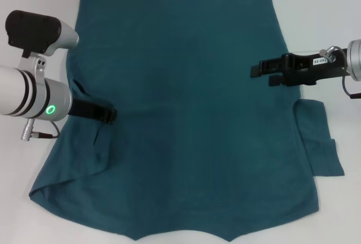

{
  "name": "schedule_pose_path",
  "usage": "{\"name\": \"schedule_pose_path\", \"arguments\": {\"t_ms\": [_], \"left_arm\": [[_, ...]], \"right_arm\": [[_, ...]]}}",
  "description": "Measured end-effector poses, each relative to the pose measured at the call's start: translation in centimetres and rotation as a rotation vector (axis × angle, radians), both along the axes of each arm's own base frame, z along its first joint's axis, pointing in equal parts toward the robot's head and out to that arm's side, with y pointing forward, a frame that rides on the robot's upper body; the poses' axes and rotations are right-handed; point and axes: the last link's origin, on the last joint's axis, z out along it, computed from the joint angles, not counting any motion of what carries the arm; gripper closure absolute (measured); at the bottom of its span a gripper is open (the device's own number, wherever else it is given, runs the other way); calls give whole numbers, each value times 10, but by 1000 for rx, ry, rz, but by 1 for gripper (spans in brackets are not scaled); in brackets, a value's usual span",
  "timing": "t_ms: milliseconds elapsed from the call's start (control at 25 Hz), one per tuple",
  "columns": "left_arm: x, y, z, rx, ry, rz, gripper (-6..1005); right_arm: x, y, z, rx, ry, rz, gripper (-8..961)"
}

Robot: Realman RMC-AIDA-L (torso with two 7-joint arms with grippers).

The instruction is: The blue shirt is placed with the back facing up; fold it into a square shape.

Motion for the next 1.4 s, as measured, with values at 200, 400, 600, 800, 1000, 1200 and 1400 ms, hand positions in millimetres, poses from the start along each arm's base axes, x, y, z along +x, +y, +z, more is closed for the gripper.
{"name": "schedule_pose_path", "arguments": {"t_ms": [200,400,600,800,1000,1200,1400], "left_arm": [[-1,0,-1,-2,17,-5,998],[0,-2,-4,-16,31,-23,998],[5,-5,-13,-47,57,-60,981],[13,-6,-18,-58,59,-76,937],[13,-2,-5,-1,17,-51,779],[-2,-10,26,43,-216,126,651],[-34,-34,50,-5,-514,322,564]], "right_arm": [[1,0,0,2,-1,-4,235],[2,0,0,5,-2,-5,235],[2,0,0,4,-4,-5,235],[2,0,0,3,-6,-5,234],[4,-1,1,4,-7,-8,234],[2,-4,2,-25,-25,33,234],[5,-8,9,-27,-37,74,234]]}}
